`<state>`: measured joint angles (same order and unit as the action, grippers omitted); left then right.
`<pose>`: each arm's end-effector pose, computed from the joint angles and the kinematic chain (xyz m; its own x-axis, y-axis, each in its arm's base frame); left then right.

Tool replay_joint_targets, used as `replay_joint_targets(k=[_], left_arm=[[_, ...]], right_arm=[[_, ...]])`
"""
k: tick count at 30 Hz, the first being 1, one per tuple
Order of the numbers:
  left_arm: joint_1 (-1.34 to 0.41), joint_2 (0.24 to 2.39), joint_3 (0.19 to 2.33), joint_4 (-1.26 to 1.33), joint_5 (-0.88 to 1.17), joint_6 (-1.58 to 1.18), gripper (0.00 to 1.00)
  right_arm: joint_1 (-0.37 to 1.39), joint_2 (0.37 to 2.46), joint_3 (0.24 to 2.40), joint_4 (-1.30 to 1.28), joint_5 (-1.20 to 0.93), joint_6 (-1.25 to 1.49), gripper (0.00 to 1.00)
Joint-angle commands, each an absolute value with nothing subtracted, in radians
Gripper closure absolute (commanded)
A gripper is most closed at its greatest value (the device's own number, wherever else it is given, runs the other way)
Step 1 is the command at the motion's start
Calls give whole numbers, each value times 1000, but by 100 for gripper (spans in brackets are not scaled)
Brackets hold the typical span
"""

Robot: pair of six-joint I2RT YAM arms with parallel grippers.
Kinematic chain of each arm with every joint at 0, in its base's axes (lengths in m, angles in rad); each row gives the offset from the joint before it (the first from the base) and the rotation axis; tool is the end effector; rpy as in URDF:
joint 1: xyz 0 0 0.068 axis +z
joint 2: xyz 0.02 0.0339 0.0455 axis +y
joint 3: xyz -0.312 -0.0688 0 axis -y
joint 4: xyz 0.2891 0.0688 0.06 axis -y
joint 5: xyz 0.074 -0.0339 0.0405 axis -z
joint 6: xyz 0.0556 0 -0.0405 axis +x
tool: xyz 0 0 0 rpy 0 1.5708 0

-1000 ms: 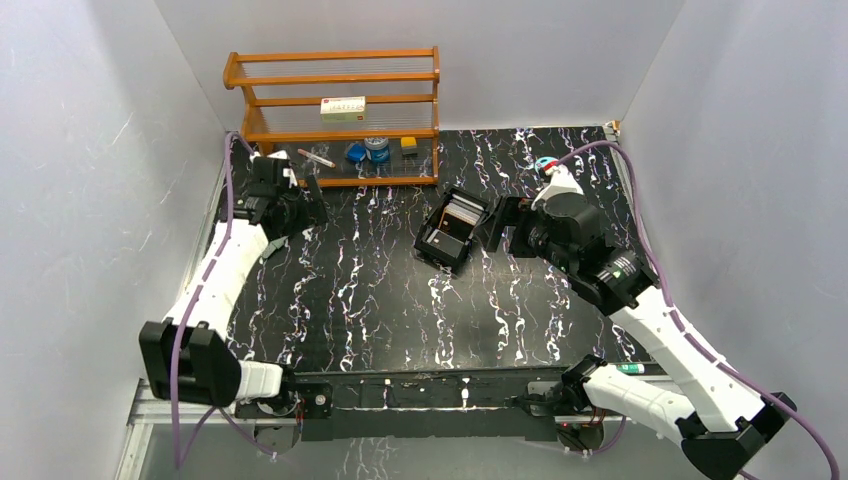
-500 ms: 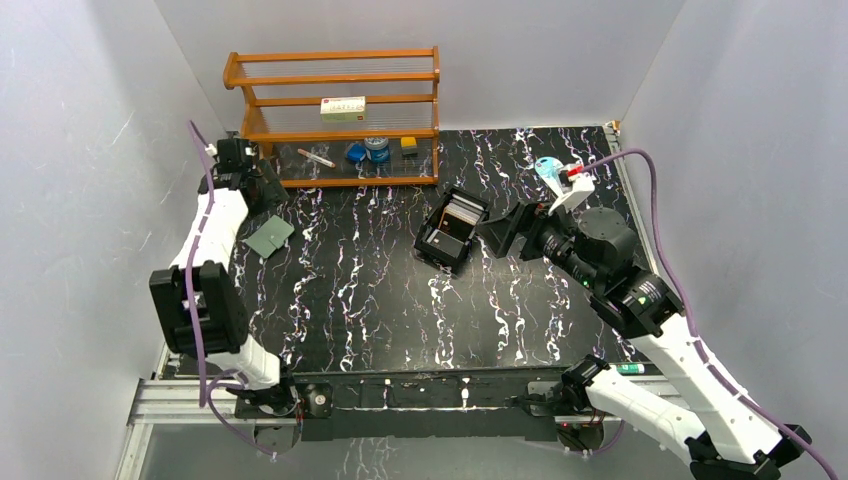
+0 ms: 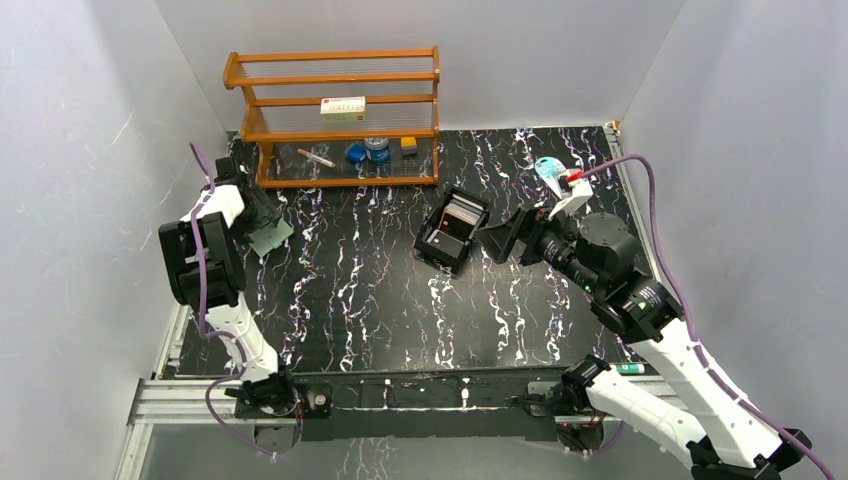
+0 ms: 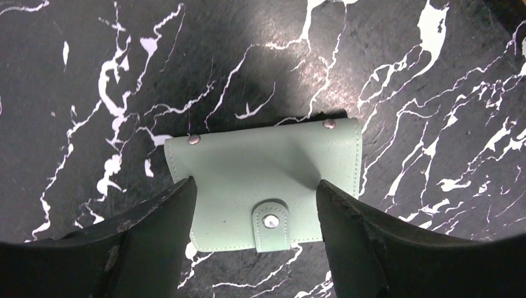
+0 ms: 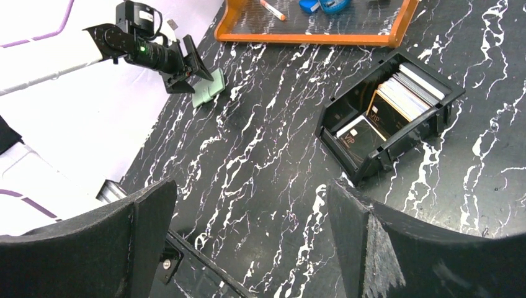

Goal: Put the credit cards into the card holder
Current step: Move the card holder to the center of the board.

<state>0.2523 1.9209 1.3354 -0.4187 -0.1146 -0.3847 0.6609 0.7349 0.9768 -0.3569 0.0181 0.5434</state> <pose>0.4540 0.1236 0.1878 -0.6419 -0.5505 -0.5337 -0.5916 0.7984 -0.1120 0.1455 0.1119 0.4353 -0.3875 0.3535 -0.8514 -0.4663 0.7215 0.5119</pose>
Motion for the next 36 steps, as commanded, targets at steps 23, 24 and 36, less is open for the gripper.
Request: replay_joint_targets(k=[23, 24, 36], left_arm=[[-130, 1742, 1028, -575, 157, -459, 61], [-164, 1726, 1008, -575, 153, -466, 61], [-496, 1519, 886, -501, 382, -685, 53]], right_arm=[[656, 786, 985, -400, 70, 583, 2], [656, 790, 986, -404, 64, 586, 2], [656, 830, 934, -450, 23, 679, 2]])
